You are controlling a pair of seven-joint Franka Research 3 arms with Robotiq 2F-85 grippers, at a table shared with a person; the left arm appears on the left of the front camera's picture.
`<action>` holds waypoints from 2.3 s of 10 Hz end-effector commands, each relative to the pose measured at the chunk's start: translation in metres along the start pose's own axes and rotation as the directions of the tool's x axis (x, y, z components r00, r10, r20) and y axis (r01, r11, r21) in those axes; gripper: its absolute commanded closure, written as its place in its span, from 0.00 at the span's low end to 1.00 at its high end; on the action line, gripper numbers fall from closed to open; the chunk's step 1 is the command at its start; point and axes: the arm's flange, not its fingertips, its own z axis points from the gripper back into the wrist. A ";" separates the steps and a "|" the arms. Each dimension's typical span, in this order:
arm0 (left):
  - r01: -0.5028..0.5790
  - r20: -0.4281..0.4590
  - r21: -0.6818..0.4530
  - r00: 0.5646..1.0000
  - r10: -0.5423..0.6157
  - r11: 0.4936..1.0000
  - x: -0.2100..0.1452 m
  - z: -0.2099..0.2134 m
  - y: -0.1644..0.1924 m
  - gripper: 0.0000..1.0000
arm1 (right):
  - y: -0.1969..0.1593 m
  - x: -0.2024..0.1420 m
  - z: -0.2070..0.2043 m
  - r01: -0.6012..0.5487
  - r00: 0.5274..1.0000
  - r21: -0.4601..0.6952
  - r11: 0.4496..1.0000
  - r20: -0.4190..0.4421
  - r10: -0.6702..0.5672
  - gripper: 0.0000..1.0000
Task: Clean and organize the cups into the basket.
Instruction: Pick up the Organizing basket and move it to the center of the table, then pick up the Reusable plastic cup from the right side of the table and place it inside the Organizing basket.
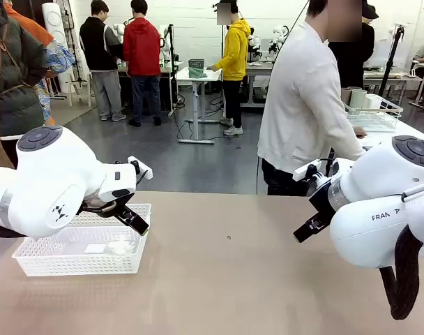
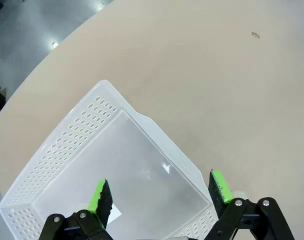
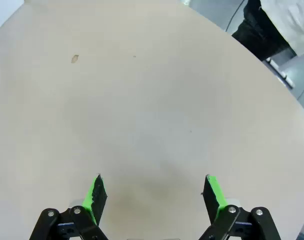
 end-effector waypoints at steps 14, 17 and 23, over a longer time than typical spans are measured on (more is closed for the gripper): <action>0.000 0.000 0.000 1.000 0.000 1.000 0.000 0.000 0.000 0.00 | 0.000 0.000 0.000 0.000 1.000 0.000 1.000 0.000 0.000 0.00; 0.044 -0.007 0.015 0.999 -0.044 0.999 -0.004 0.077 0.004 0.00 | 0.029 0.000 0.049 -0.064 0.997 -0.052 0.997 -0.051 0.062 0.00; 0.325 -0.130 -0.026 0.937 -0.326 0.945 -0.029 0.206 -0.020 0.00 | 0.091 -0.033 0.224 -0.027 0.986 -0.161 0.987 -0.166 0.000 0.00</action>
